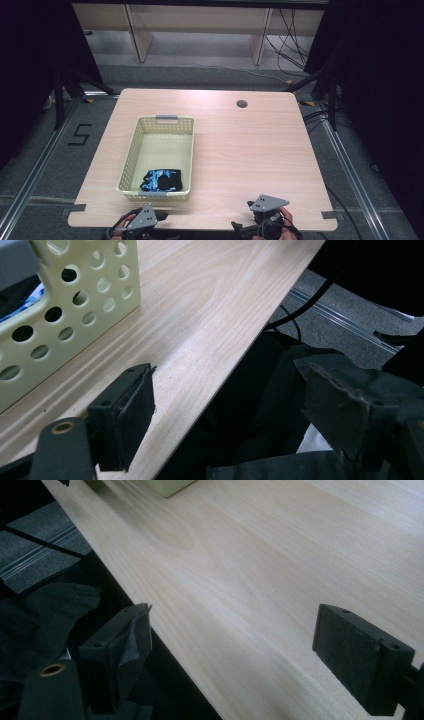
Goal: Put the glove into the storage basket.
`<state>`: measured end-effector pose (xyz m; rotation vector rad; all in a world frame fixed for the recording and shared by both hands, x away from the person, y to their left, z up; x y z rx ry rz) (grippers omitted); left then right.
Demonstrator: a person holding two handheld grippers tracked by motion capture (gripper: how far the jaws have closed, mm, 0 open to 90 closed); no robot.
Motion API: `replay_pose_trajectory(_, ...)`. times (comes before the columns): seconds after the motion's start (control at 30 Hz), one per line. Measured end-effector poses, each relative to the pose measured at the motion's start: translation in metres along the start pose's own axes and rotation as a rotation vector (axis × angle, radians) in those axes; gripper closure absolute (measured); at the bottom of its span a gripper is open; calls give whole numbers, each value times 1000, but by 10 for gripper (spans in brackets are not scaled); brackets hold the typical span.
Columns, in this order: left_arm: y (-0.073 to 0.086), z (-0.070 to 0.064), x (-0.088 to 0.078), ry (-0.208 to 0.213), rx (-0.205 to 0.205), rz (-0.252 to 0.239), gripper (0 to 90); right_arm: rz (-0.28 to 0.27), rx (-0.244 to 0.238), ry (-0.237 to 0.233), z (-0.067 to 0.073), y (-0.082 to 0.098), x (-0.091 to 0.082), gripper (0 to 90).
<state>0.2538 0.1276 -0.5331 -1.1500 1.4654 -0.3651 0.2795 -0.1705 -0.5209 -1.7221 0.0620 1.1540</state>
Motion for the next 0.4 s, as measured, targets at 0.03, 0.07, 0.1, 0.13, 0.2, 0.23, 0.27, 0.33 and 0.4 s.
replay_pose_trajectory(0.03, 0, 0, 0, 0, -1, -1, 200, -3, -4, -1, 0, 0, 0, 168)
replay_pose_trajectory(0.07, 0, 0, 1, -1, -2, -8, 200, -5, -7, -8, 0, 0, 1, 168)
replay_pose_trajectory(0.1, 0, -1, 2, -8, -10, -20, 200, -5, -7, -8, 0, 0, 1, 168)
replay_pose_trajectory(0.13, -1, -2, 2, 8, -17, -28, 201, -4, -7, -6, 0, 0, 1, 168)
replay_pose_trajectory(0.2, -1, -2, 2, 8, -15, -27, 201, -3, -11, -8, 0, 0, 2, 168)
replay_pose_trajectory(0.23, -1, -2, 2, 7, -13, -27, 201, -3, -10, -8, 0, 0, 1, 168)
replay_pose_trajectory(0.27, -1, -2, 2, 7, -14, -30, 201, -7, -9, -7, 0, 0, 2, 168)
replay_pose_trajectory(0.33, -1, -2, 2, 12, -17, -31, 200, -7, -10, -8, 0, 0, 2, 168)
replay_pose_trajectory(0.4, -1, 0, -1, 9, -6, 1, 199, -2, -13, -9, 0, 0, 2, 168)
Point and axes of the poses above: each handheld gripper's, and its own axes: x roughly forward along the jaws, y roughly out of its underside, z roughly to its left, the point moved 5 cm from there along x, roughly forward along the jaws, and after that the axes turned 11 degrees about y, right-handed, at the moved point
